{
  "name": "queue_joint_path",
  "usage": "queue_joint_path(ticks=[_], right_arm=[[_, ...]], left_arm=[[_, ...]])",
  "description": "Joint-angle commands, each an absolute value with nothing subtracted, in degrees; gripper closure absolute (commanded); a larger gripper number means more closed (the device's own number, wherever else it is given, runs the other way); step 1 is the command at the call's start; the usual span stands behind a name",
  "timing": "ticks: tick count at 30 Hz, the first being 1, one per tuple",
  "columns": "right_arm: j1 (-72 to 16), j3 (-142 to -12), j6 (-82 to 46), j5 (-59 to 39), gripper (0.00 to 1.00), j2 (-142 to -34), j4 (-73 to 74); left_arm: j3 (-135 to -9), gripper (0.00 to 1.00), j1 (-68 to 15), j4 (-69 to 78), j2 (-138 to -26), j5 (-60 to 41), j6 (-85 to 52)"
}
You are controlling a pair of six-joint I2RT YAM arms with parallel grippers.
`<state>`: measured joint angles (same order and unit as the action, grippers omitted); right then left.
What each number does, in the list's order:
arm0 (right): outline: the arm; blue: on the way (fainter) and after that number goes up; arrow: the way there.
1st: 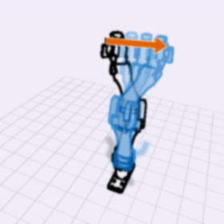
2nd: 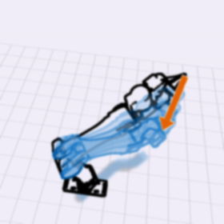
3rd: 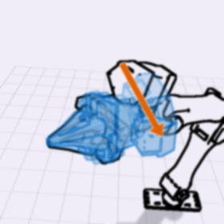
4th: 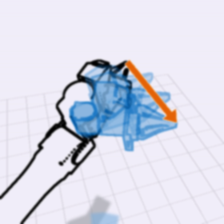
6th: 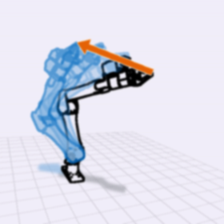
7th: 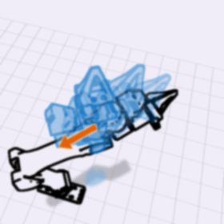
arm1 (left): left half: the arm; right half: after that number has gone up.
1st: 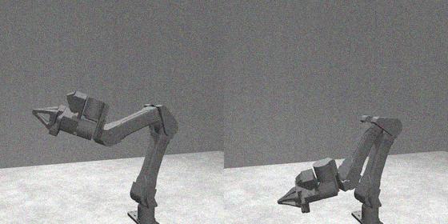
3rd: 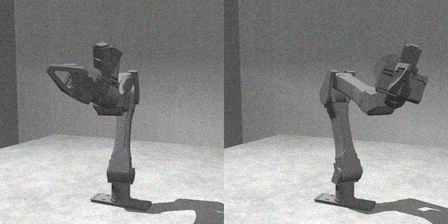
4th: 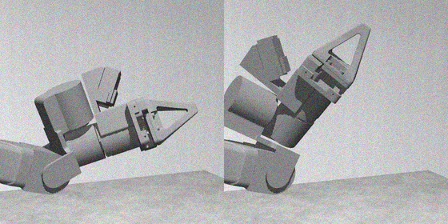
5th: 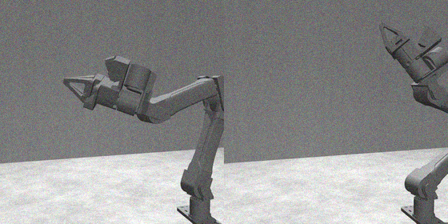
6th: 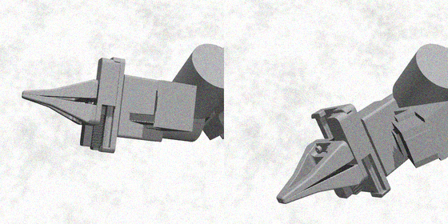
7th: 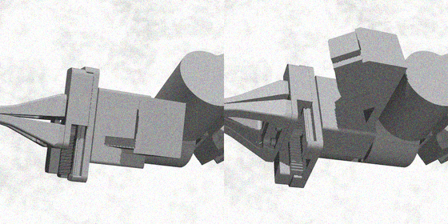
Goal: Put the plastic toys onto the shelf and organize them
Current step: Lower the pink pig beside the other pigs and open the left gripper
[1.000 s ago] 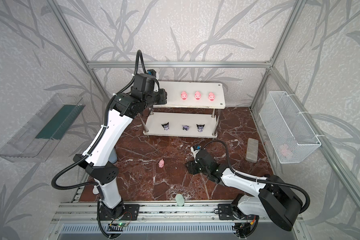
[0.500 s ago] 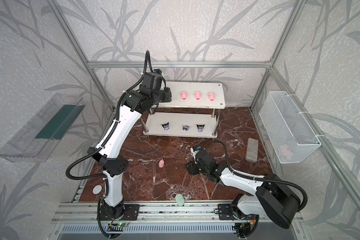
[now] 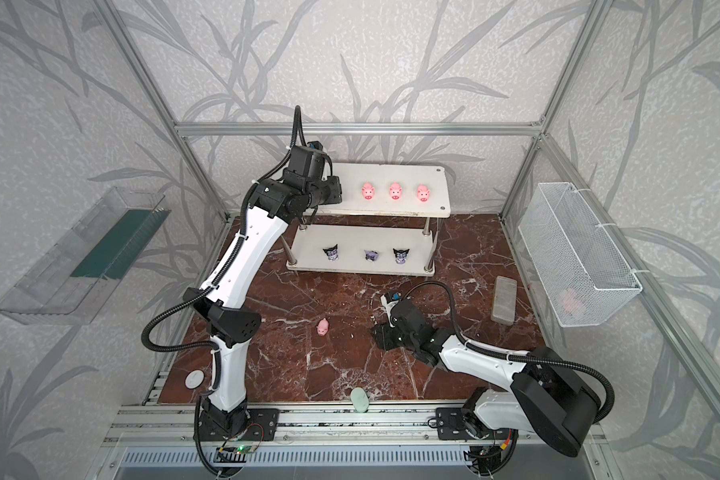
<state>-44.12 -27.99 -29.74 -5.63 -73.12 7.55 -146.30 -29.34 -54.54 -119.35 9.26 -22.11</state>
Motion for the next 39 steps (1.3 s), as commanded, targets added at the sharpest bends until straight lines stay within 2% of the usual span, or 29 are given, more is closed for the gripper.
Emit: queue_joint_path(ticks=[1,15,26,39], right_arm=[[-43.79,-27.86,-29.00,-5.63,0.43,-73.56,8.40],[-43.77,-27.86,-29.18,-5.35,0.43,-74.15,8.09],[-43.79,-28.02,-29.27,-5.45,0.43,-74.59,8.20],[-43.77,-28.39,-29.36,-5.54,0.43,-74.72,8.09]], left_arm=[[-147.92,0.68,-28.77,-54.45,-120.15,8.66,-22.41],[-150.30,0.67,-27.71,-55.24,-123.14,6.07,-22.67],[-150.32,0.56,-27.66,-54.84,-122.66,5.78,-22.76],[-151.20,0.47,-26.50,-52.63,-118.15,6.29,-21.76]])
